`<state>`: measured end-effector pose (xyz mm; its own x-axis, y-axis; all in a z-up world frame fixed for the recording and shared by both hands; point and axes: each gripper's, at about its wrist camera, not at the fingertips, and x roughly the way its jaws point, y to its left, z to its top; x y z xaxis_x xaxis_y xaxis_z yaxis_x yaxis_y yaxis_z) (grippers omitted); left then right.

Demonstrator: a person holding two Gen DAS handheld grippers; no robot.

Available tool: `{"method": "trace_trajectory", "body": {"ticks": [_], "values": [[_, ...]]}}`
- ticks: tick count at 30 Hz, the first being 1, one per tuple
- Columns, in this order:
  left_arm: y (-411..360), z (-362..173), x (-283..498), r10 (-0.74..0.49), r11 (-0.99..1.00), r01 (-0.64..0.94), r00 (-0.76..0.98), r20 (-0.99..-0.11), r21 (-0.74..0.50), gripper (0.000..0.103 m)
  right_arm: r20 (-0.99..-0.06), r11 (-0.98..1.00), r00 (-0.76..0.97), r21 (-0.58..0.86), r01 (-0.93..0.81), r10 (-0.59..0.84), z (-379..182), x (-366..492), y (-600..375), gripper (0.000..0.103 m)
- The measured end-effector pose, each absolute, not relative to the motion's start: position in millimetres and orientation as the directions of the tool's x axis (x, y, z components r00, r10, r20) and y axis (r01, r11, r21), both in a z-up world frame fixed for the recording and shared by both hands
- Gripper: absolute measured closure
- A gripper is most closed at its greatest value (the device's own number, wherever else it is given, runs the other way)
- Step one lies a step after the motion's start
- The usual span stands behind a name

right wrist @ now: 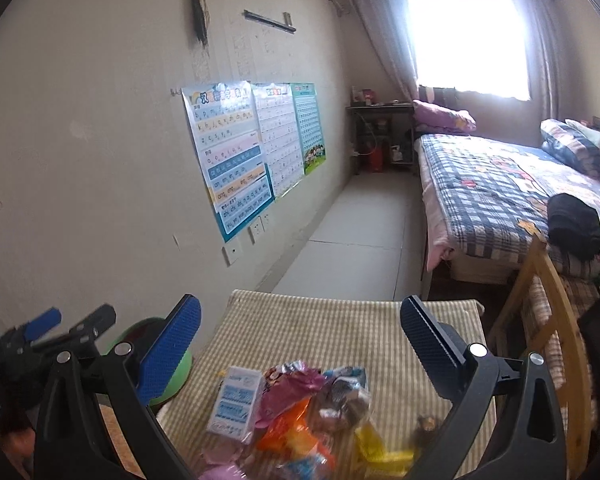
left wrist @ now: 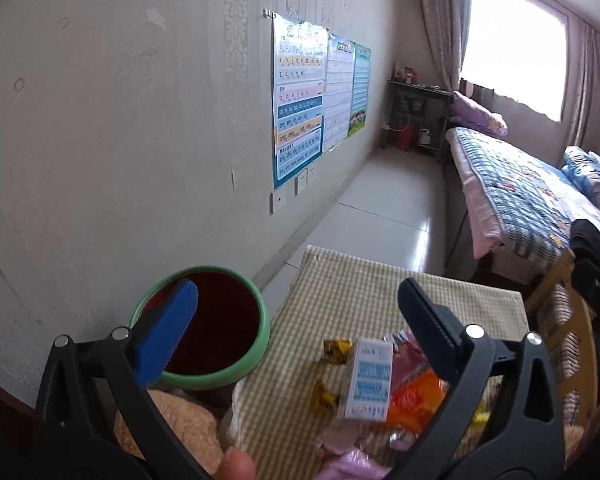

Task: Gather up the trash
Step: 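Move both grippers toward the pile of wrappers on the table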

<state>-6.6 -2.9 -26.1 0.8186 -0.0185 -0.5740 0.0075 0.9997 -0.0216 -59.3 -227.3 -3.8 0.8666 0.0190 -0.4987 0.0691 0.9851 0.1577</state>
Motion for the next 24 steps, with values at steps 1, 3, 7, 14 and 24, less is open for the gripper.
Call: {"method": "trace_trajectory", "body": {"ticks": [1,3,7,14,24], "values": [[2,-26,-13,-0.029,0.999,0.013,0.819,-0.574,-0.032,0.005,-0.500,0.985,0.866,0.159,0.069,0.020,-3,-64,-224,0.007],[10,-23,-24,-0.040,0.999,0.014,0.825,-0.564,-0.050,0.005,-0.495,0.986,0.868,0.153,0.059,0.025,1,-73,-215,0.007],[22,-15,-38,-0.042,0.997,0.002,0.837,-0.546,-0.073,0.005,-0.482,0.992,0.876,0.123,0.041,0.024,9,-85,-200,0.007],[21,-7,-54,-0.075,0.995,0.029,0.856,-0.512,-0.097,0.005,-0.442,0.996,0.897,0.085,0.039,0.002,23,-105,-196,0.007],[6,-18,-50,-0.093,0.996,0.087,0.834,-0.545,-0.038,0.005,-0.396,0.991,0.918,0.128,0.024,0.029,37,-95,-203,0.007]]}}
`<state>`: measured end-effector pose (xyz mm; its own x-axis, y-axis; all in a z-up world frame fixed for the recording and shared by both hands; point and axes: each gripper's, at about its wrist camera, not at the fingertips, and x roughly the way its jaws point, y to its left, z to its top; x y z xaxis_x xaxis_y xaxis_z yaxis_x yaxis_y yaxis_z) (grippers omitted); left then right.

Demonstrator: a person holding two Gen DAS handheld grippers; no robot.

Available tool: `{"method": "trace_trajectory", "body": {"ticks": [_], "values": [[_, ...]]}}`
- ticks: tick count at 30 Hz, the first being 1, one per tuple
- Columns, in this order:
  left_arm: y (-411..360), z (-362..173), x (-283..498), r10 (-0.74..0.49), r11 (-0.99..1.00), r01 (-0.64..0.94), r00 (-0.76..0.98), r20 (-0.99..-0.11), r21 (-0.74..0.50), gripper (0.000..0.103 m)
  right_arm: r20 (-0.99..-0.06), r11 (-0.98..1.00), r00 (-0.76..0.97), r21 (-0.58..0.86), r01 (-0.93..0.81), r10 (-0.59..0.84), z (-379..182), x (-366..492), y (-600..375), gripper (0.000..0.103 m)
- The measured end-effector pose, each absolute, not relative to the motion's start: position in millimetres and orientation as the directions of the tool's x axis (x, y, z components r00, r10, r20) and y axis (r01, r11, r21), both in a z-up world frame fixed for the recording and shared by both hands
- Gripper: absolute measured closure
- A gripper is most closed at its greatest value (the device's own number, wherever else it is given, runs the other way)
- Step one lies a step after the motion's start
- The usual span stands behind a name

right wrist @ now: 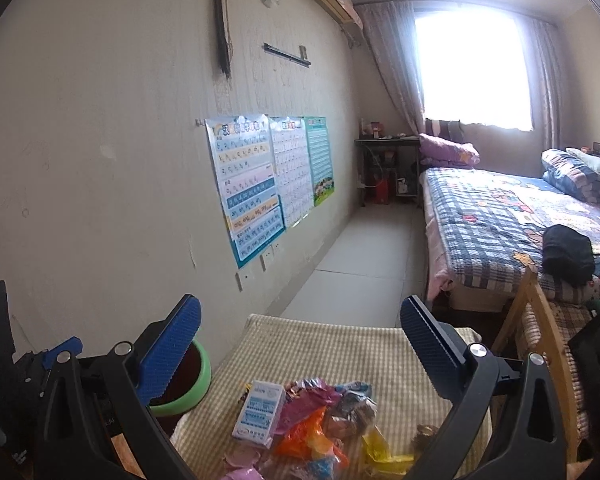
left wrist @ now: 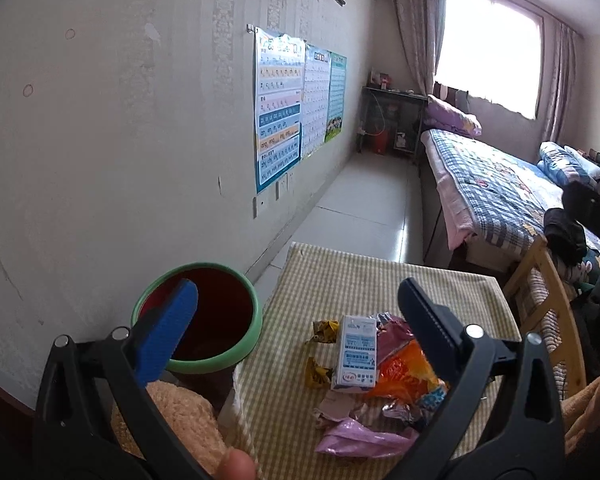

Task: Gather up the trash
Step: 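Move both grippers toward the pile of wrappers on the table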

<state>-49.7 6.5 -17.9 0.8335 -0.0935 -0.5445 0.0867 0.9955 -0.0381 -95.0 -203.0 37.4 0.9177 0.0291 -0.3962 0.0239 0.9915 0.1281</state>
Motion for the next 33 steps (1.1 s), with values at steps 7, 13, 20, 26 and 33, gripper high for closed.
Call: {"method": "trace_trajectory", "body": {"ticks": [7,13,20,26,33], "values": [[-4,-8,-30,0.002,1.000,0.005,0.849,-0.529,0.011,0.005,-0.331,0.989,0.936,0.118,-0.088,0.122,61,-55,-199,0.007],[-20,1,-9,0.120,0.993,-0.101,0.850,-0.514,0.066,0.005,-0.271,0.971,0.934,0.097,-0.216,0.235,60,-43,-217,0.007],[-45,6,2,0.177,0.984,-0.159,0.867,-0.466,0.078,0.005,-0.275,0.963,0.923,0.109,-0.248,0.269,29,-37,-243,0.007],[-56,-4,2,0.146,0.989,-0.124,0.877,-0.458,0.079,0.005,-0.410,0.955,0.870,0.223,-0.196,0.275,2,-14,-266,0.007],[-40,-65,16,0.049,0.999,-0.032,0.778,-0.626,0.039,0.005,-0.599,0.942,0.754,0.326,-0.078,0.269,-47,19,-275,0.007]]}}
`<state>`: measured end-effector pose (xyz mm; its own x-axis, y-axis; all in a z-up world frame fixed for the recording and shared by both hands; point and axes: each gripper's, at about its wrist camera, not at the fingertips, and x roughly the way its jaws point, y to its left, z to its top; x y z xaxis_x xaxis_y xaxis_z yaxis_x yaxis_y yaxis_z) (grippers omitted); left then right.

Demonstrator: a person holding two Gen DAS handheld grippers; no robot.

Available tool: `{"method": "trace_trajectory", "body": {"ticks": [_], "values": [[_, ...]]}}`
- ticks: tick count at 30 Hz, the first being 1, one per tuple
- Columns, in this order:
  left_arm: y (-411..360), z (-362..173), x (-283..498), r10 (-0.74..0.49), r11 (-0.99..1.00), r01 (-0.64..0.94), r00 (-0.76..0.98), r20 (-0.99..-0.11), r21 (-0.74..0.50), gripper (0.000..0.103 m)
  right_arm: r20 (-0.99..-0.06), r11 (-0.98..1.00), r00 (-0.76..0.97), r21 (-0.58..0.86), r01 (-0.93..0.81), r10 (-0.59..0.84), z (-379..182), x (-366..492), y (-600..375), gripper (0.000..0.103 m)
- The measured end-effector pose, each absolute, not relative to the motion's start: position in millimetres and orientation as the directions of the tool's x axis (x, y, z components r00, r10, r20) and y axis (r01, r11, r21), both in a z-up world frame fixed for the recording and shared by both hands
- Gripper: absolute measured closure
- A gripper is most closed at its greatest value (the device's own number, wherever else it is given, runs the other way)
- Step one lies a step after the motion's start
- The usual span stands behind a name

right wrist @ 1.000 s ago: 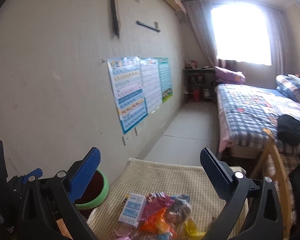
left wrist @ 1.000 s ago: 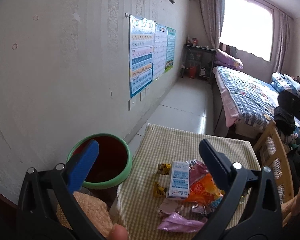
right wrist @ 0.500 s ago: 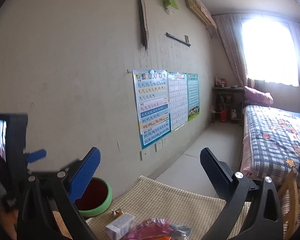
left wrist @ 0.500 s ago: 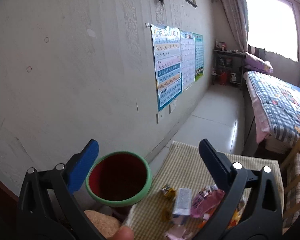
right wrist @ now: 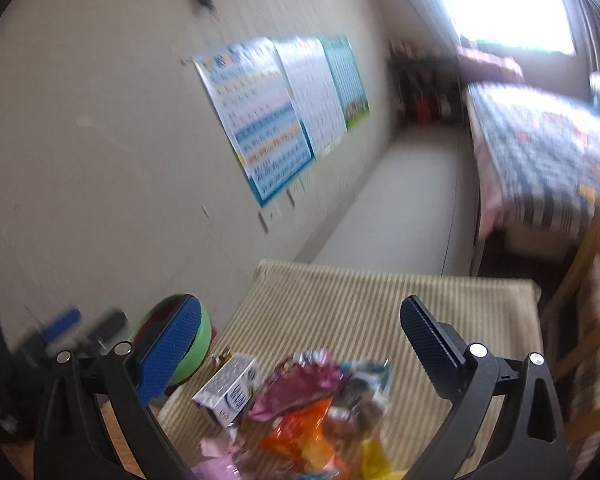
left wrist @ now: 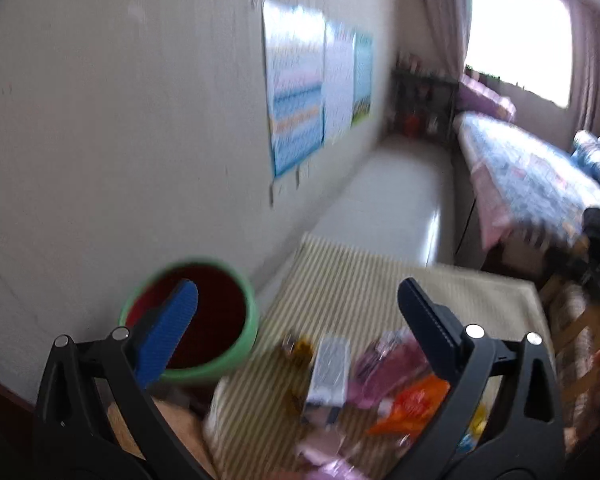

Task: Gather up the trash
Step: 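Move both grippers toward the pile of wrappers on the table, then grasp the white milk carton with the left gripper while the right grasps an orange wrapper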

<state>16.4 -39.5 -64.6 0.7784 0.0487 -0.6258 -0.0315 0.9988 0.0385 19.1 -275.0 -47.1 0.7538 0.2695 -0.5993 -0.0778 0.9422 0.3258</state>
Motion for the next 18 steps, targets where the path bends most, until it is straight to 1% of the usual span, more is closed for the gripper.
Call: {"method": "trace_trajectory", "body": {"ticks": [3,8,10,12,13,15,17,18], "values": [[-39,-92,22,0.014,0.999,0.021,0.722,-0.691,0.043,0.005,-0.633,0.945,0.729,0.320,-0.061,0.261,-55,18,-274,0.007],[-47,-129,31,-0.028,0.994,0.098,0.658,-0.752,0.049,0.005,-0.697,0.967,0.683,0.252,-0.048,0.216,-73,9,-263,0.007],[-57,-149,35,-0.044,0.988,0.145,0.613,-0.789,0.057,0.008,-0.727,0.969,0.652,0.240,-0.054,0.216,-86,8,-256,0.013],[-65,-164,39,-0.059,0.981,0.184,0.574,-0.817,0.058,0.009,-0.746,0.970,0.628,0.236,-0.062,0.222,-94,8,-252,0.015],[-68,-171,42,-0.069,0.978,0.200,0.554,-0.830,0.052,0.010,-0.755,0.970,0.616,0.234,-0.068,0.225,-98,8,-250,0.016],[-71,-184,47,-0.076,0.975,0.216,0.511,-0.856,0.042,0.020,-0.776,0.972,0.589,0.220,-0.082,0.225,-106,7,-246,0.016],[-70,-190,48,-0.078,0.975,0.218,0.486,-0.871,0.034,0.036,-0.815,0.975,0.536,0.202,-0.092,0.219,-119,7,-242,0.016],[-68,-193,49,-0.077,0.977,0.213,0.472,-0.878,0.029,0.039,-0.833,0.976,0.510,0.197,-0.091,0.216,-126,7,-242,0.016]]}}
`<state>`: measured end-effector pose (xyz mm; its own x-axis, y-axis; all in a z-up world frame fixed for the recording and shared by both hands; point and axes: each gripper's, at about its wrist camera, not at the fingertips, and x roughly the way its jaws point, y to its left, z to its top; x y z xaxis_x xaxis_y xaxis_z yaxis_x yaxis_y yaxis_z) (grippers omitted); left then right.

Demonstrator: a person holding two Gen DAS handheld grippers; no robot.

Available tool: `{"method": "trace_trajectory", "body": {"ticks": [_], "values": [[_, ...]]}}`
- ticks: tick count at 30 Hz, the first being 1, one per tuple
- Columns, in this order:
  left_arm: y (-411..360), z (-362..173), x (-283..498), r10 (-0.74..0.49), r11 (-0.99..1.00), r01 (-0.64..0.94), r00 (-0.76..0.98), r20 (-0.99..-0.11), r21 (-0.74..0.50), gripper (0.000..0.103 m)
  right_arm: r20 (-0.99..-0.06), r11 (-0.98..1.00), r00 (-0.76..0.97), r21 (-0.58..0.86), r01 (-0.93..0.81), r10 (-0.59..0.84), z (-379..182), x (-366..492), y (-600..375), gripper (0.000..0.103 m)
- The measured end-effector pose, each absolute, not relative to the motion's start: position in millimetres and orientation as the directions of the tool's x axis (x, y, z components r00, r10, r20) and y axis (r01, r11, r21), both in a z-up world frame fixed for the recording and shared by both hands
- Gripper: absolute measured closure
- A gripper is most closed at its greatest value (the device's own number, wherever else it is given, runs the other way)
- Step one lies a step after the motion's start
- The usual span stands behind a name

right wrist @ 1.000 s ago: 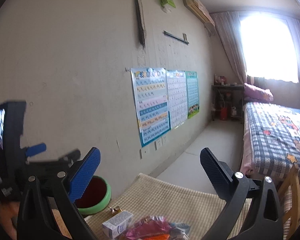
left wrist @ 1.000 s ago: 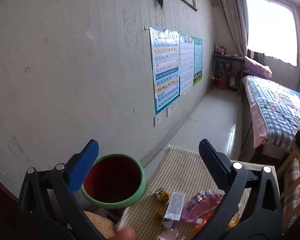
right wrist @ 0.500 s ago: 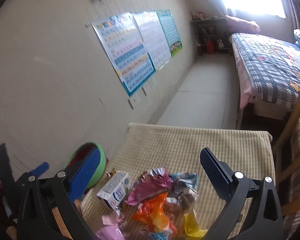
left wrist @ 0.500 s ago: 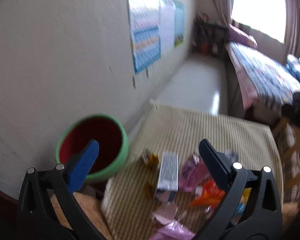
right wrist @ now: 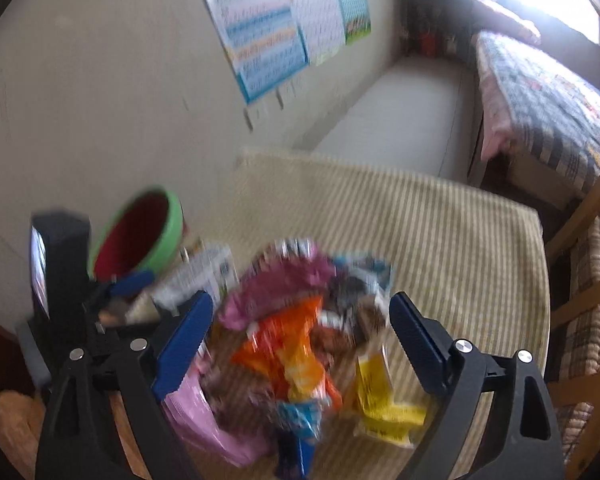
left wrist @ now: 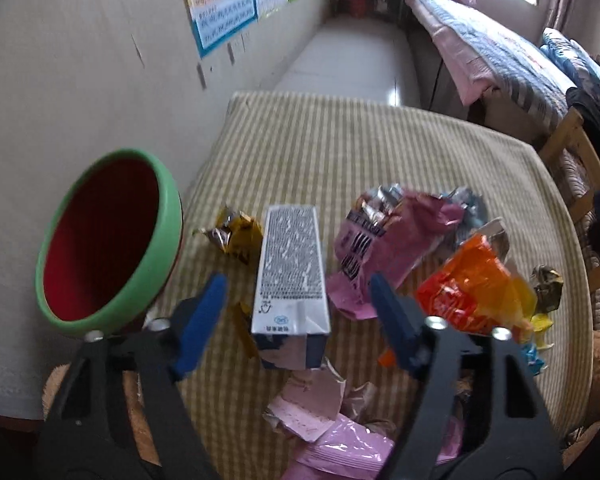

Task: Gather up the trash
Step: 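Grasp the white milk carton with the left gripper while the right grasps an orange wrapper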

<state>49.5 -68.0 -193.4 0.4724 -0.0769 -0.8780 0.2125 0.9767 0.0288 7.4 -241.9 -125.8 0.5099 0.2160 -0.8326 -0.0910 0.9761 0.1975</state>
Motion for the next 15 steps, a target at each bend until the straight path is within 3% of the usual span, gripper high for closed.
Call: {"method": "trace_trajectory", "body": {"ticks": [3,15], "values": [[-61,-202,52,-0.116,0.978,0.206,0.432,-0.895,-0.027,0.066,-0.864,0.976,0.453,0.201,-0.084,0.217,-143,1,-240,0.016],[-44,-148,29,-0.152,0.976,0.215,0.579,-0.801,-0.029,0.066,-0.910,0.982,0.369,0.170,-0.086,0.190,-181,-6,-229,0.032]]}}
